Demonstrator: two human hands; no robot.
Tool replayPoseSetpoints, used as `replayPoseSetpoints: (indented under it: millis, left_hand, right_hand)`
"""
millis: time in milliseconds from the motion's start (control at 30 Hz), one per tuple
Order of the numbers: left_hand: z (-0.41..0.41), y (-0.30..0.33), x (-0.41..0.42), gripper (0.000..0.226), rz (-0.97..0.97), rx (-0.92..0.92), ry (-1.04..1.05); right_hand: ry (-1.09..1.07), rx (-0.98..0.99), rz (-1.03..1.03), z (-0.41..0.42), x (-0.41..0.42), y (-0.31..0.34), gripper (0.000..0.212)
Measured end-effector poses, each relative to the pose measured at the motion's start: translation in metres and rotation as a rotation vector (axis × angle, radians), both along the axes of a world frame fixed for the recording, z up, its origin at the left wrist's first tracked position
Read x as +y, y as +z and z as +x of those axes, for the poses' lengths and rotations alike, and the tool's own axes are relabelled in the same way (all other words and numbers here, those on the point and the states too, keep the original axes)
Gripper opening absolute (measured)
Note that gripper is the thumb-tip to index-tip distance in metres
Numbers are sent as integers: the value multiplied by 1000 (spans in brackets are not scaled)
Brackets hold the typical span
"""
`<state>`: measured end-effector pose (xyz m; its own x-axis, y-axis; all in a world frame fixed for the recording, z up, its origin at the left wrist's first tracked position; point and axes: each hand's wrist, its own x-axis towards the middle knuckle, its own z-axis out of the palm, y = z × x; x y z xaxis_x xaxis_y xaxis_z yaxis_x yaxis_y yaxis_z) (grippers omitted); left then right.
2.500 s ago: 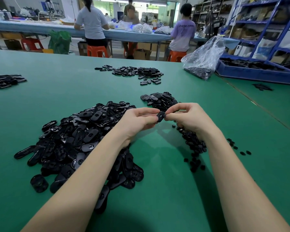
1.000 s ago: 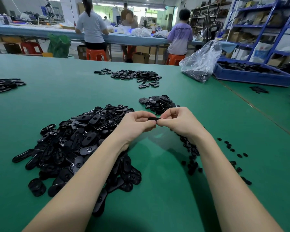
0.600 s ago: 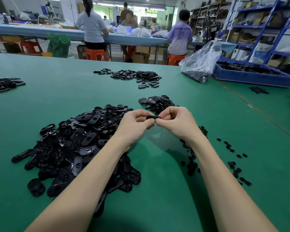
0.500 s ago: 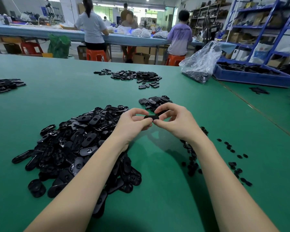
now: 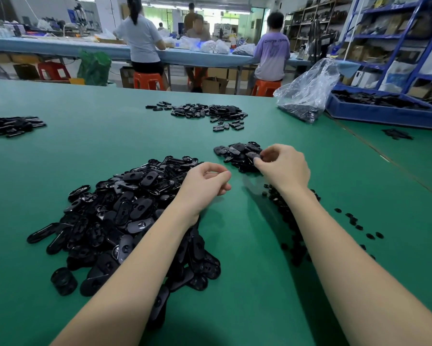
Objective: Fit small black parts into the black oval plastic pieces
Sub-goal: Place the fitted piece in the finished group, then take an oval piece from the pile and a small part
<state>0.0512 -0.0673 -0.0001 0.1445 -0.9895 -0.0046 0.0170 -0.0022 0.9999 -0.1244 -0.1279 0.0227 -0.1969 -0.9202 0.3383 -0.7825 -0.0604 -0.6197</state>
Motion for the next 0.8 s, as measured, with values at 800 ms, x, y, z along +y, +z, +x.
replayPoseSetpoints:
  millis: [800]
  left_hand:
    - [7, 15, 5, 12, 19, -13, -12]
  right_hand:
    - [33, 76, 95, 11, -24, 12, 13]
